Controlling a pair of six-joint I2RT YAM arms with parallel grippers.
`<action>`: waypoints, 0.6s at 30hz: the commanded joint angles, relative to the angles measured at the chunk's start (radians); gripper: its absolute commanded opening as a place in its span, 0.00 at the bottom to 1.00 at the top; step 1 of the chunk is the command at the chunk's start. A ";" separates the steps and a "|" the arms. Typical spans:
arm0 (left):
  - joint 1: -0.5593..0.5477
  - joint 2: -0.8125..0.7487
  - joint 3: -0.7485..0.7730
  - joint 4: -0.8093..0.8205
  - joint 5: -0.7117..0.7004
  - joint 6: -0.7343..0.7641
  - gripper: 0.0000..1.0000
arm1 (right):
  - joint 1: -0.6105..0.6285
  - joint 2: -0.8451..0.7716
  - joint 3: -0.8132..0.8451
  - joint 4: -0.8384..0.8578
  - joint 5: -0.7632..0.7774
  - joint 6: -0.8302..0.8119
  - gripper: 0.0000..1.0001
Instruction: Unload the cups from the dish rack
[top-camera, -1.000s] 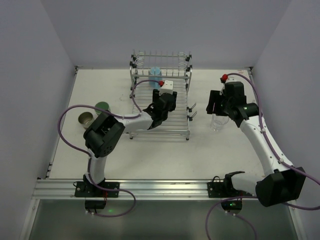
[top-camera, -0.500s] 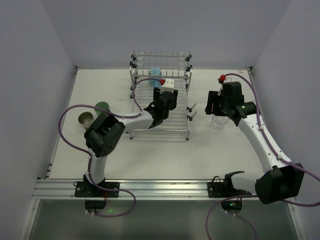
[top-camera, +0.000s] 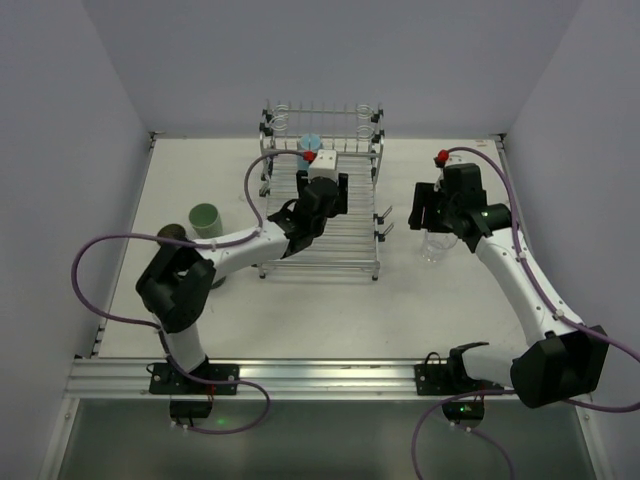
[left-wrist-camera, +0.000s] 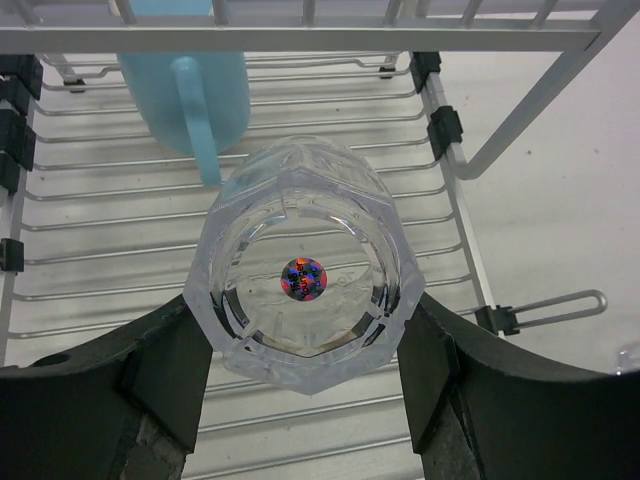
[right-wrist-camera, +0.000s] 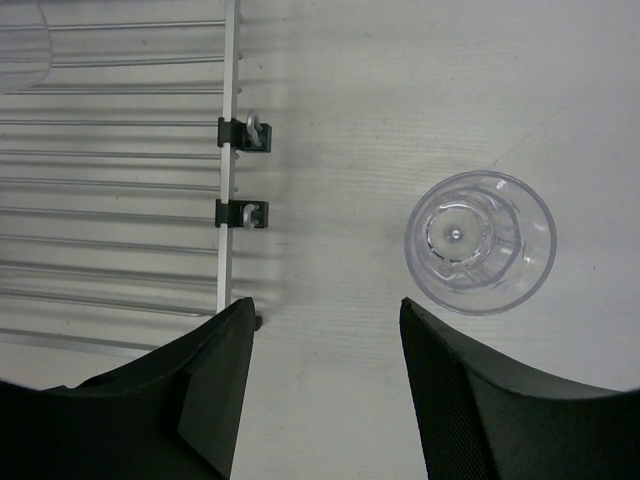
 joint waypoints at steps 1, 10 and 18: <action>-0.004 -0.109 -0.009 -0.025 0.032 -0.060 0.44 | 0.007 0.009 0.017 0.010 -0.011 -0.016 0.63; -0.004 -0.226 -0.086 -0.094 0.110 -0.124 0.45 | 0.014 0.016 0.017 0.009 -0.020 -0.018 0.63; -0.004 -0.286 -0.104 -0.155 0.207 -0.161 0.45 | 0.025 0.023 0.033 0.021 -0.120 -0.018 0.63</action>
